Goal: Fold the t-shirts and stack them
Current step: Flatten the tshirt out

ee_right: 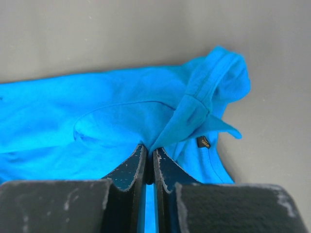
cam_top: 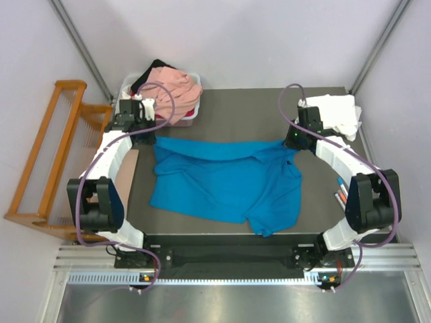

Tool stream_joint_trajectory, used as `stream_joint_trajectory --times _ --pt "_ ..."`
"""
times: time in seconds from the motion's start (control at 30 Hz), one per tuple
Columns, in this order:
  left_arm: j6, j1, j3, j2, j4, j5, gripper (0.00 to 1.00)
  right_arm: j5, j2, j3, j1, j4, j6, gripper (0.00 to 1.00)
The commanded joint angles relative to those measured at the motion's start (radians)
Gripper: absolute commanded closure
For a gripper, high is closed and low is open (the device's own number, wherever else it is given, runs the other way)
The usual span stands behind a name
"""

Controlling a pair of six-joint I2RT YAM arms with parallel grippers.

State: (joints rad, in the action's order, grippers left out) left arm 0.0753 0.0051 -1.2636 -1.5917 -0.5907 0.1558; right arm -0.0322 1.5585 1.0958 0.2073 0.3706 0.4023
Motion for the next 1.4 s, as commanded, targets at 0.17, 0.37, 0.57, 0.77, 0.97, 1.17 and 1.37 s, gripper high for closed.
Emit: stream_joint_trajectory --times 0.17,0.37,0.57,0.77,0.97,1.17,1.37 --pt "-0.006 0.003 -0.019 0.124 -0.02 0.016 1.0 0.0 -0.139 0.036 0.009 0.002 -0.008 1.0" --pt "0.0 0.003 -0.037 0.18 -0.038 0.001 1.0 0.026 -0.329 0.009 0.03 -0.032 -0.051 1.0" --pt "-0.006 0.004 -0.158 0.317 -0.093 -0.016 1.0 0.054 -0.604 -0.011 0.09 -0.042 -0.089 1.0" --pt "0.026 0.003 -0.344 0.49 -0.198 -0.047 1.0 0.06 -0.904 0.015 0.103 0.034 -0.118 1.0" --pt "0.07 0.004 -0.554 0.639 -0.29 -0.071 1.0 0.087 -1.074 0.196 0.103 0.114 -0.152 1.0" --pt "0.09 0.004 -0.677 0.707 -0.366 -0.019 1.0 0.095 -1.063 0.412 0.101 0.146 -0.186 1.0" --pt "0.118 0.004 -0.577 0.765 -0.359 -0.018 1.0 0.146 -1.029 0.417 0.101 0.108 -0.197 1.0"
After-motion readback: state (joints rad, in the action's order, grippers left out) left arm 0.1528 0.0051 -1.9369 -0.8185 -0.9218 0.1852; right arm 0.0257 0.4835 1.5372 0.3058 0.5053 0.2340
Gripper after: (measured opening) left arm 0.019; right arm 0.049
